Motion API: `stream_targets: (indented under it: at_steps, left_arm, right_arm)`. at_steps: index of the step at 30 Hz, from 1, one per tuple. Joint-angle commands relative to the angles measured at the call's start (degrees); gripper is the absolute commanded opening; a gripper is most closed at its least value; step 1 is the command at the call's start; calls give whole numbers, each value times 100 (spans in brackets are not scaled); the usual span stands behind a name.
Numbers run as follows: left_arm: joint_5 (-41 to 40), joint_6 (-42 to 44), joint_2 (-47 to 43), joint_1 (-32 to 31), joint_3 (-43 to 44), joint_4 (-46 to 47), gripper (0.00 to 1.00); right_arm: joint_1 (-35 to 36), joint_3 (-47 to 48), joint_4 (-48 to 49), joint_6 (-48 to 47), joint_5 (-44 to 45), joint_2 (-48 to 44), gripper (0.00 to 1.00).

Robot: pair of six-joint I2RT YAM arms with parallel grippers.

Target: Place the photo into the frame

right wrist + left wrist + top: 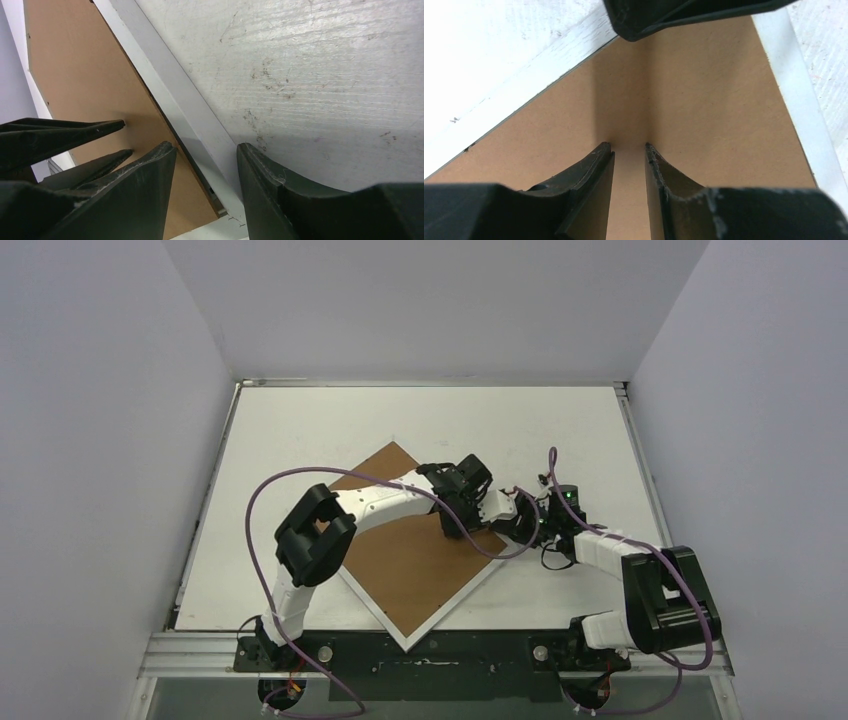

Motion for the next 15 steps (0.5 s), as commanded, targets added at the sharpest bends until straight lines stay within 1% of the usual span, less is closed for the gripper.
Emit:
stream_targets:
  at_steps: [1, 6, 9, 15]
  left_arm:
    - [56, -148, -172, -96, -76, 152, 28]
    - [54, -152, -41, -186, -45, 268, 28]
    - [-56, -54, -11, -250, -200, 339, 28]
    - [-458, 42, 34, -259, -776, 587, 28]
  right_arm:
    - [132, -244, -1082, -274, -53, 355, 50]
    - [148, -241, -1191, -392, -158, 390, 49]
    - [200, -209, -1343, -410, -163, 298, 50]
    - [460, -264, -1777, -459, -96, -21, 57]
